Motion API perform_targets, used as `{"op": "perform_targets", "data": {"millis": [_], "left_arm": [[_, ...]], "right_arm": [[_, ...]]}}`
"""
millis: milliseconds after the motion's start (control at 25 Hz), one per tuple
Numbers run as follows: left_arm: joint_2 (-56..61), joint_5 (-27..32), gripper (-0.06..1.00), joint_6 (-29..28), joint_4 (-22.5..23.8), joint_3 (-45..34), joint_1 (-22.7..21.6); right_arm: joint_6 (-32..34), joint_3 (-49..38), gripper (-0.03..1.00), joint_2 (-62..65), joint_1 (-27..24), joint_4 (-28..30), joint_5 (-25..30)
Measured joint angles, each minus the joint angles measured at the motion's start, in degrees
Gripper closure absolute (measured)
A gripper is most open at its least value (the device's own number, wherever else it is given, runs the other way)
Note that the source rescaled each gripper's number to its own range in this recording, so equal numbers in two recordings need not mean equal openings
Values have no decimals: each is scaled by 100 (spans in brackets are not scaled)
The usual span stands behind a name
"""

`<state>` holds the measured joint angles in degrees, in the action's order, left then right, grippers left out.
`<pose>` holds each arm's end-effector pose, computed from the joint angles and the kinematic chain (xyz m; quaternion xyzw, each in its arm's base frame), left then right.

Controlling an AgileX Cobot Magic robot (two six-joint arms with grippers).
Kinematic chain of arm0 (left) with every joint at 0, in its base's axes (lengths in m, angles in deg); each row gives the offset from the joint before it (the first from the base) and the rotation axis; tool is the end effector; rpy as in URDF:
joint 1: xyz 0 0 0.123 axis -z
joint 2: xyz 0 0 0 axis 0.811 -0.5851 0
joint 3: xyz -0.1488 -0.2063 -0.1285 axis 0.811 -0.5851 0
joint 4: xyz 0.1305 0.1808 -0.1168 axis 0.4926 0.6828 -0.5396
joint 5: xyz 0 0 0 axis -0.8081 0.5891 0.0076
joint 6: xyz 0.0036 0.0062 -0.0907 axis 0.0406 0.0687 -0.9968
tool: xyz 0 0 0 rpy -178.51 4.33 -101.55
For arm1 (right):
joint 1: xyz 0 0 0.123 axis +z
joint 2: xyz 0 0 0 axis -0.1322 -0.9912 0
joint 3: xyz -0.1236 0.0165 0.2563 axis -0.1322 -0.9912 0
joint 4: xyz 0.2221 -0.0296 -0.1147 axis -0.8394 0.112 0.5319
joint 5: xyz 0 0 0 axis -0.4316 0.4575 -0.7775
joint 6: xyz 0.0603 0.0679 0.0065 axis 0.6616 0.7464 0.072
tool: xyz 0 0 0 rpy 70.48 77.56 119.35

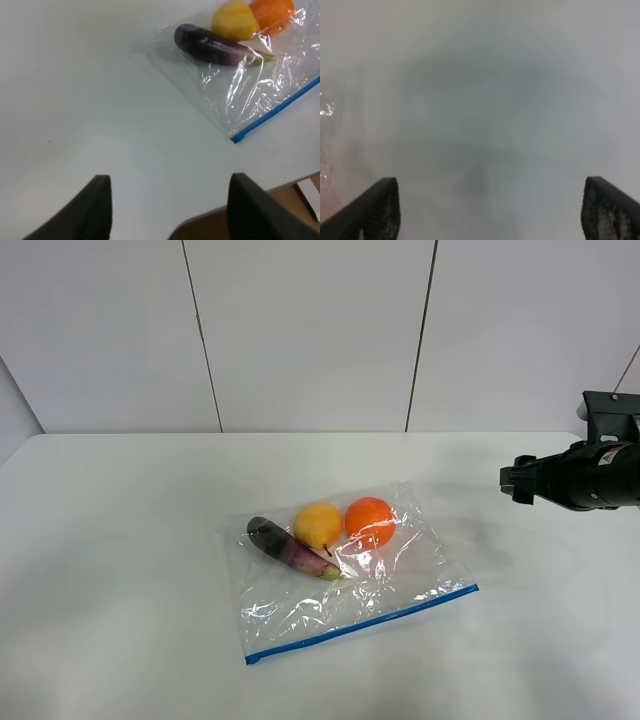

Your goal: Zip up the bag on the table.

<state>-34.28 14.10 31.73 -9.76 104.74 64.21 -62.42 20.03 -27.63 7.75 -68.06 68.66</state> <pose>-0.0212 -0.0099 0.2877 0.1390 0.8479 -0.0921 0.5032 0.2806 0.0009 0.2012 0.0141 0.9207 0.0079 0.3900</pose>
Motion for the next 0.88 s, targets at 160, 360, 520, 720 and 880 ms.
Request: {"op": "perform_targets", "data": {"millis": [160, 360, 520, 720, 880], "left_arm": [[0, 0, -4, 0, 0, 0, 0], [0, 0, -4, 0, 0, 0, 0], [0, 0, -4, 0, 0, 0, 0], [0, 0, -4, 0, 0, 0, 0], [0, 0, -4, 0, 0, 0, 0]], "right_arm": [[669, 0, -3, 176, 0, 538, 318], [684, 0, -3, 741, 0, 553, 685], [662, 0, -3, 1443, 0, 553, 1076], [615, 0, -3, 2308, 0, 553, 1725], [613, 0, -3, 3160, 0, 555, 2352]]}}
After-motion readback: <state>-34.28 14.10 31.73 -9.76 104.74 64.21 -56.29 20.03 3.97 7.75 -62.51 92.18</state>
